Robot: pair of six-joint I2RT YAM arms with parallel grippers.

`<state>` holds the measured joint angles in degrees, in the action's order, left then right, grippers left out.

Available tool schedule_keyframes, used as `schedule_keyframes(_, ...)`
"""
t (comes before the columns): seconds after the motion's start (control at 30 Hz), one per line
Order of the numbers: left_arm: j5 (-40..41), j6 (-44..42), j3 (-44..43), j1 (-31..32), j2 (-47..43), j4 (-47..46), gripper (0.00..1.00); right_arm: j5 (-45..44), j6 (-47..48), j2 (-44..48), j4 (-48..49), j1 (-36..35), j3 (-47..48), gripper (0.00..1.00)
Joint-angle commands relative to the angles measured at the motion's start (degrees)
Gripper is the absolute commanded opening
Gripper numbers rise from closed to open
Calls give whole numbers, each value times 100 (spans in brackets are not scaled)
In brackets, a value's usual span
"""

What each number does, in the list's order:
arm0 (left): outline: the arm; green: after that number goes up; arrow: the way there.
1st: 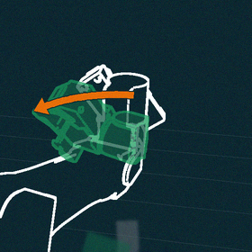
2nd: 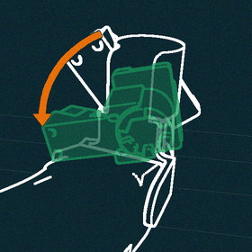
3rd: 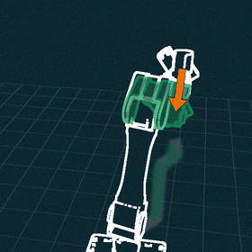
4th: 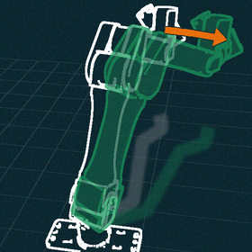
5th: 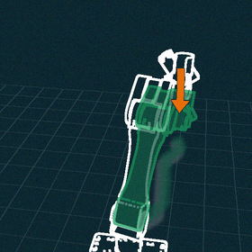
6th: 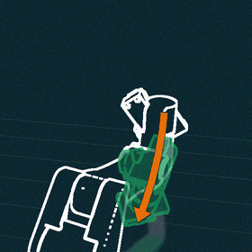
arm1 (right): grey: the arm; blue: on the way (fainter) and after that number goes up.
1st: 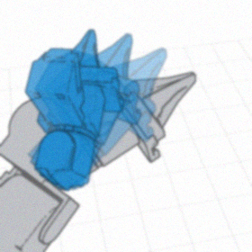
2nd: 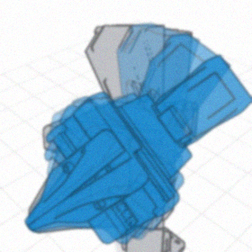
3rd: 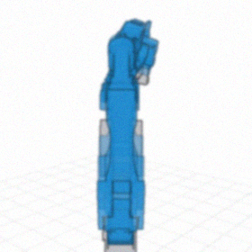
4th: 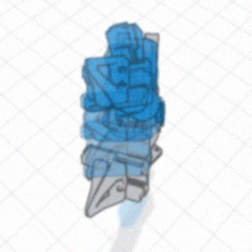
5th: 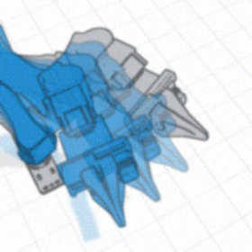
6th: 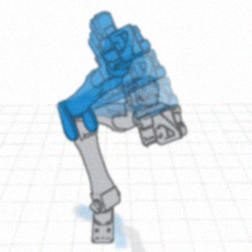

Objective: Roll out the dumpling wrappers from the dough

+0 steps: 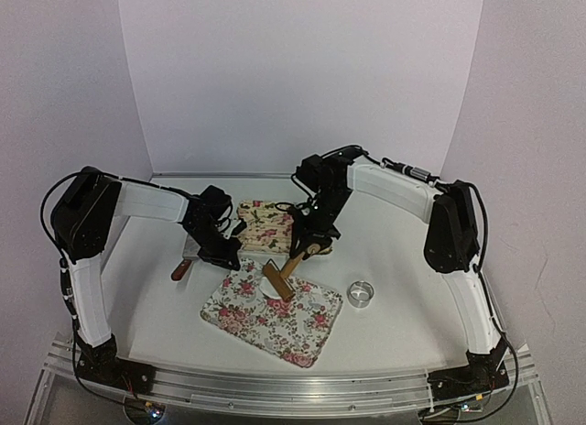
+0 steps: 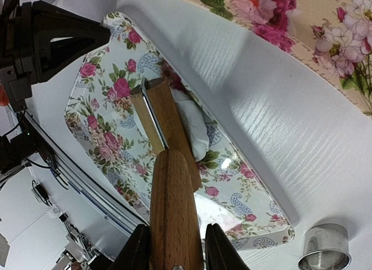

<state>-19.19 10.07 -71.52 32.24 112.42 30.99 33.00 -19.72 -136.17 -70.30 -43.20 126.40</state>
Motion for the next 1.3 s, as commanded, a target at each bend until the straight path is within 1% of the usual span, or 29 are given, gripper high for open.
schedule_keyframes(0.0, -236, 67, 128, 107, -51, -128, 0, -1115, 101, -1330, -258, -415, -513, 0)
schedule_keyframes(0.2, -266, 182, 207, 107, -54, -175, 0, -1043, 79, -1474, -258, -458, -442, 0)
schedule_keyframes(0.63, -219, 369, 367, 107, -114, -238, 0, -1088, -316, -1667, -178, -607, -540, 0)
schedule_keyframes(1.27, -68, 294, 392, 107, -96, -231, 0, -1161, -802, -1907, 43, -841, -759, 0)
